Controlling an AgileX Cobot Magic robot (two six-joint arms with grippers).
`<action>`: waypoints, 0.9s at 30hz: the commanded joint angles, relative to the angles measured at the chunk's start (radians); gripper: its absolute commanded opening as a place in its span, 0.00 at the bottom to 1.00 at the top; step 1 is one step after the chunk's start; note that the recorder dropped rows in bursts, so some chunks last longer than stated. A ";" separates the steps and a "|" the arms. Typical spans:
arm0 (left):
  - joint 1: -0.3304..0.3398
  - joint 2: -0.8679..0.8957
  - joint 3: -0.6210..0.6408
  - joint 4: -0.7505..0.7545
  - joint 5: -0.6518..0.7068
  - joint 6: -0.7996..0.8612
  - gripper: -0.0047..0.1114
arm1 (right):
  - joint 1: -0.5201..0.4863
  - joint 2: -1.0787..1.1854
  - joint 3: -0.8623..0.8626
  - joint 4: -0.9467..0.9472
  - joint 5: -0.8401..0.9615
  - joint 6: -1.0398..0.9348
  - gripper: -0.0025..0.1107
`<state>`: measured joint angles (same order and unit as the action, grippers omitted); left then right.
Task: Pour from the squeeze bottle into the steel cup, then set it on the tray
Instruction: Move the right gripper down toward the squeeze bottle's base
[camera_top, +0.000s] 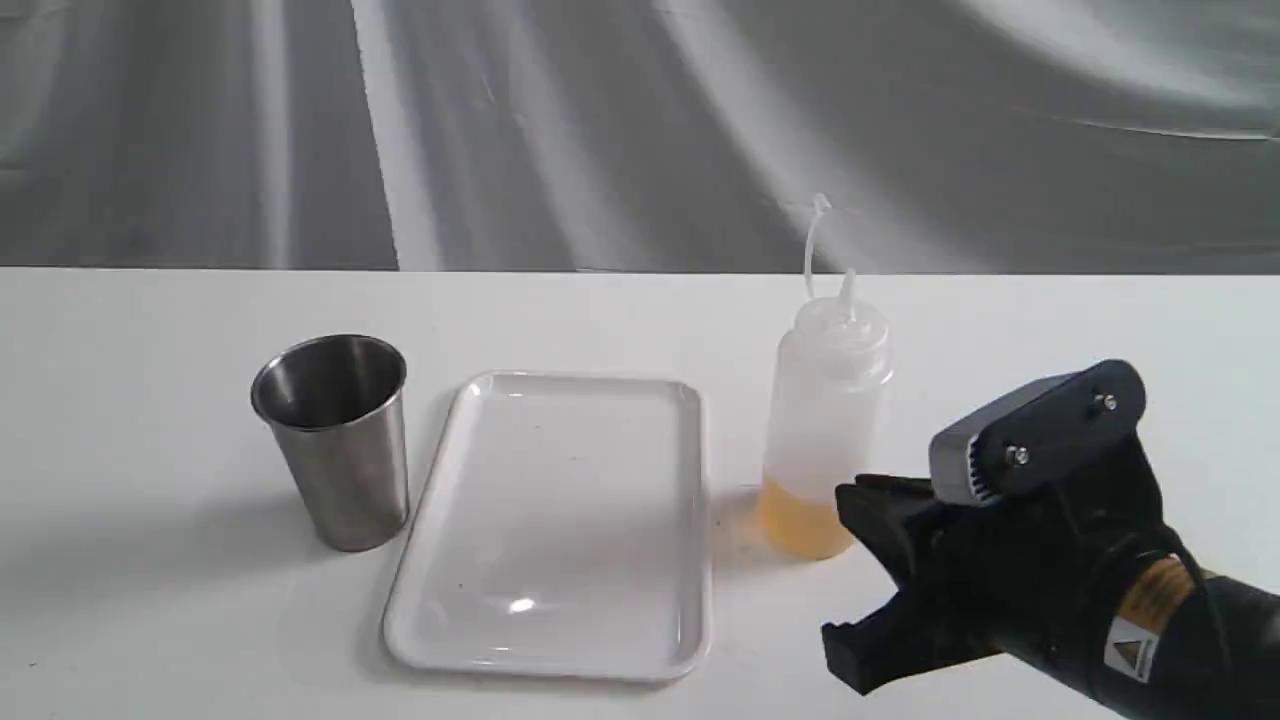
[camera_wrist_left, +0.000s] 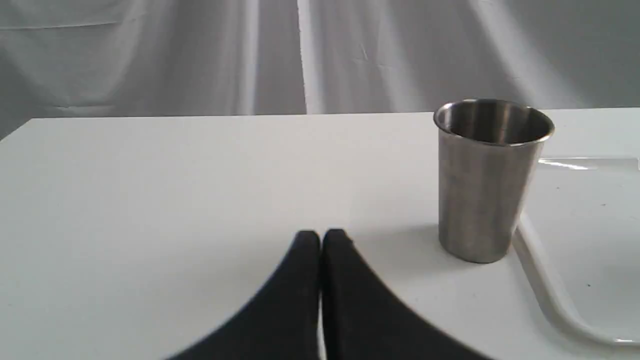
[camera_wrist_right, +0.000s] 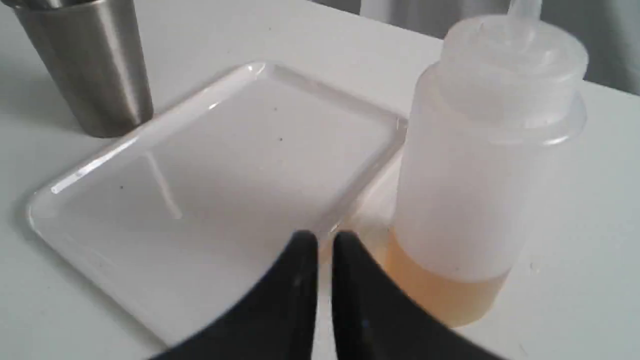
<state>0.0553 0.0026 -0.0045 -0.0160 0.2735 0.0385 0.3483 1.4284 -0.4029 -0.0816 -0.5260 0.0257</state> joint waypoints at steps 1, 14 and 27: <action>-0.008 -0.003 0.004 -0.001 -0.008 -0.004 0.04 | -0.001 0.029 0.005 -0.016 -0.037 0.005 0.22; -0.008 -0.003 0.004 -0.001 -0.008 -0.002 0.04 | -0.001 0.128 0.058 0.015 -0.310 -0.002 0.95; -0.008 -0.003 0.004 -0.001 -0.008 -0.005 0.04 | -0.101 0.257 0.058 0.008 -0.512 0.032 0.95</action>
<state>0.0553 0.0026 -0.0045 -0.0160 0.2735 0.0385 0.2560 1.6760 -0.3518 -0.0735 -1.0048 0.0517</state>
